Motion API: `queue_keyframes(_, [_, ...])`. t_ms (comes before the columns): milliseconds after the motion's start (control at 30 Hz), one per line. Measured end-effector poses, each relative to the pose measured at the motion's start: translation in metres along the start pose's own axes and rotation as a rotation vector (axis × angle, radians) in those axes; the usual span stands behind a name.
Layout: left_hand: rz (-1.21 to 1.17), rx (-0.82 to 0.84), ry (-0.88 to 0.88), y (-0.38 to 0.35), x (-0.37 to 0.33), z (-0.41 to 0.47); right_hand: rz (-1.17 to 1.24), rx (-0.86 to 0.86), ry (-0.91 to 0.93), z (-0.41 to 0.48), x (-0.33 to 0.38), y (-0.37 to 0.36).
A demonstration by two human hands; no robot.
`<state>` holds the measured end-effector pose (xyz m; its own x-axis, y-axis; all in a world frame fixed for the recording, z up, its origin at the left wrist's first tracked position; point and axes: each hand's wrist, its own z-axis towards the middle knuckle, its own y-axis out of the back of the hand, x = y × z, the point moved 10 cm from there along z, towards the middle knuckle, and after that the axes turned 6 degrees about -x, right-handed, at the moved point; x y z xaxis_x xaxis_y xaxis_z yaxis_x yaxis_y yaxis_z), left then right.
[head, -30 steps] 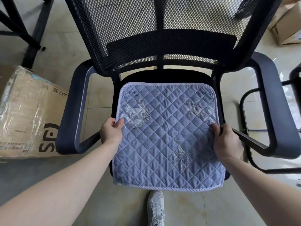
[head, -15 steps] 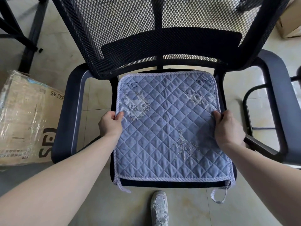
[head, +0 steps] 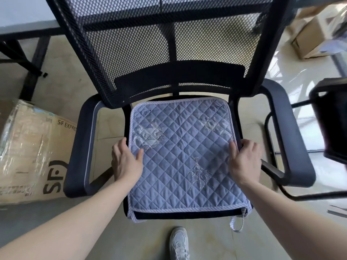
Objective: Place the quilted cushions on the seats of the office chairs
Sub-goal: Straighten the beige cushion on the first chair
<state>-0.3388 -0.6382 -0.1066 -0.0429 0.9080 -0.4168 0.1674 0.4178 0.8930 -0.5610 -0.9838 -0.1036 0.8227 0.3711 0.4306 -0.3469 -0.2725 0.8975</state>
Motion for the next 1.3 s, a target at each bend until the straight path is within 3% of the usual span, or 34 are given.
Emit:
queue_keyframes(133, [0.014, 0.116, -0.078, 0.002, -0.027, -0.038, 0.038, 0.103, 0.043, -0.027, 0.011, 0.02])
queue_keyframes(433, [-0.003, 0.186, -0.28, 0.039, -0.169, -0.108, 0.32, 0.126, 0.114, -0.042, 0.024, 0.124])
queue_keyframes(533, [-0.02, 0.198, -0.354, 0.049, -0.213, -0.141, 0.352, 0.063, 0.138, -0.048, 0.014, 0.165])
queue_keyframes(867, [-0.064, 0.299, -0.591, 0.033, -0.347, -0.284, 0.443, -0.197, -0.134, -0.056, -0.149, 0.314])
queue_keyframes(1300, [-0.078, 0.53, -0.889, -0.051, -0.507, -0.468, 0.472, -0.505, -0.513, -0.089, -0.378, 0.454])
